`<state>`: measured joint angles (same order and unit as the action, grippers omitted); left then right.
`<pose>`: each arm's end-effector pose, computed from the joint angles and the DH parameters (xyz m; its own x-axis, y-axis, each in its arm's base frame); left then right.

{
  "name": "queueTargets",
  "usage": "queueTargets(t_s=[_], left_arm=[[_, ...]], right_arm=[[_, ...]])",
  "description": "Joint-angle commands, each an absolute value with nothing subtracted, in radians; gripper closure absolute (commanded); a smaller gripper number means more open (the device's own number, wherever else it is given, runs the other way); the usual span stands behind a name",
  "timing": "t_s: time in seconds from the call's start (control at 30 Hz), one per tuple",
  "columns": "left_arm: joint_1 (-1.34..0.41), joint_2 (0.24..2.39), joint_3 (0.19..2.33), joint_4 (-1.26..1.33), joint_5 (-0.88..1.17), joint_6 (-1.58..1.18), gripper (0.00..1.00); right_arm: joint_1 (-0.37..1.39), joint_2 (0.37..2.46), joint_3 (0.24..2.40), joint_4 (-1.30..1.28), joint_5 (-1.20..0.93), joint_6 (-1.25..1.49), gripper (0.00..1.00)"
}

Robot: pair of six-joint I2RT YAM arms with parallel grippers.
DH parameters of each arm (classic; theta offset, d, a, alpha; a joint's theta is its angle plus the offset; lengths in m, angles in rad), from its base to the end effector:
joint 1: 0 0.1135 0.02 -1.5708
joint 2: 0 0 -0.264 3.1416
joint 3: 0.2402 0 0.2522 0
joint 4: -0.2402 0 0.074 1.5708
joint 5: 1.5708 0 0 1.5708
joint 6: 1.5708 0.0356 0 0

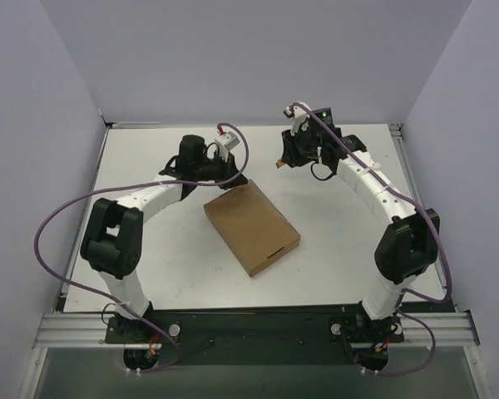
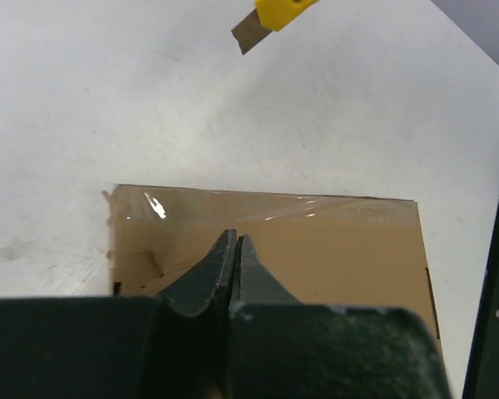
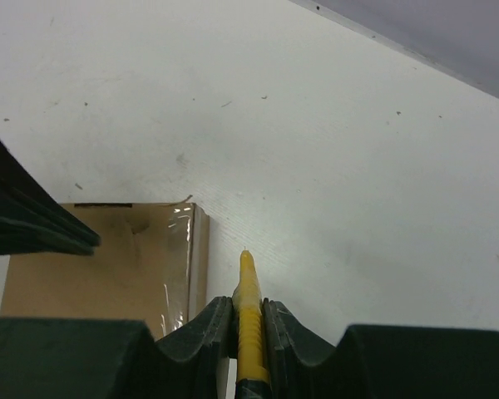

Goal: Unpack the express box

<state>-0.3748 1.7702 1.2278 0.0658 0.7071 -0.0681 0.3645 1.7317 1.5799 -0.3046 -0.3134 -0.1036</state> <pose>0.3664 -0.1690 0.2508 -0.4814 0.1338 -0.8662 0.7845 0.5064 -0.3578 0.3795 0.1565 0.3488 -0.3478 -0.2380 -0.9069 -0.6370 0.7697 0.0423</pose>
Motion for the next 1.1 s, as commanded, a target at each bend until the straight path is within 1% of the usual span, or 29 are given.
queueTargets(t_s=[0.0, 0.13, 0.23, 0.47, 0.63, 0.87, 1.07], left_arm=[[-0.397, 1.894, 1.279, 0.147, 0.824, -0.136, 1.00], [-0.399, 1.965, 1.318, 0.092, 0.752, -0.132, 1.00], [-0.388, 1.997, 1.280, 0.049, 0.735, -0.120, 1.00], [-0.368, 2.029, 1.217, 0.057, 0.712, -0.178, 1.00], [-0.348, 2.059, 1.204, 0.009, 0.698, -0.127, 1.00], [-0.341, 2.085, 1.200, -0.029, 0.690, -0.110, 1.00], [-0.341, 2.095, 1.210, -0.040, 0.695, -0.101, 1.00]], right_arm=[[0.377, 1.753, 1.572, -0.239, -0.307, -0.041, 1.00], [0.388, 1.769, 1.562, -0.229, -0.344, -0.047, 1.00], [0.411, 1.779, 1.554, -0.216, -0.370, -0.055, 1.00], [0.457, 1.835, 1.539, -0.153, -0.405, -0.052, 1.00], [0.480, 1.856, 1.534, -0.133, -0.405, -0.086, 1.00], [0.503, 1.830, 1.502, -0.126, -0.350, -0.124, 1.00], [0.512, 1.749, 1.442, -0.136, -0.298, -0.137, 1.00]])
